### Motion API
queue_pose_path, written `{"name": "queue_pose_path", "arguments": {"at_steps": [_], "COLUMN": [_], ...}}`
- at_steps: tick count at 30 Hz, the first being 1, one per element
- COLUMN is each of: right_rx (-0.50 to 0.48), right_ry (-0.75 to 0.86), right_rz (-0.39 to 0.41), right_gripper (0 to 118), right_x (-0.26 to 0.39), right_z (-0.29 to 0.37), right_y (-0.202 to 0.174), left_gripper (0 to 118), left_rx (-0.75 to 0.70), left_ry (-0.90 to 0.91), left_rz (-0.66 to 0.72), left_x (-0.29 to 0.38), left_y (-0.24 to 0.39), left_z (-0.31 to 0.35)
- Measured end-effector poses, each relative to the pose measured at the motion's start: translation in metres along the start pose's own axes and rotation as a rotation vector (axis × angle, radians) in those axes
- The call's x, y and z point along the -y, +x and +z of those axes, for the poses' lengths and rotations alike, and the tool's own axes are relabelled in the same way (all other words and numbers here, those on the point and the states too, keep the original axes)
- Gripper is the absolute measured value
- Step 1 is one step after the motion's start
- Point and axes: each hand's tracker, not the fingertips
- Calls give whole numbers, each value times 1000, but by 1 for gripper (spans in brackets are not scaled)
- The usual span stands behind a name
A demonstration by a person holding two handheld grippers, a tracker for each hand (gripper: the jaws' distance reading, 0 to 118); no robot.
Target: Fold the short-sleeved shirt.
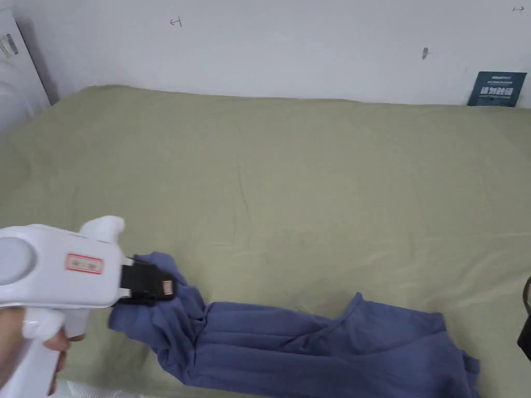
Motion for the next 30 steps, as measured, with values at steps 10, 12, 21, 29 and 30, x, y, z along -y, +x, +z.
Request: {"name": "queue_pose_path", "arguments": {"at_steps": [10, 12, 21, 29, 30], "right_rx": [16, 33, 41, 15, 13], "right_ry": [-29, -42, -72, -98, -105], "right_rz": [-38, -47, -76, -83, -78], "right_gripper": [0, 0, 0, 0, 0], "right_x": [12, 15, 17, 23, 23], "right_z": [11, 11, 5, -6, -6], "right_y": [19, 23, 30, 17, 16], "left_gripper": [57, 115, 0, 0, 0], "left_rx": [-3, 29, 174, 256, 295], "left_ry": [-220, -210, -31, -177, -196], "left_rz": [-204, -202, -22, 82, 83], "left_x": [26, 34, 21, 41, 44], "left_y": [118, 121, 61, 28, 35], "left_z": [-154, -178, -92, -157, -170]}}
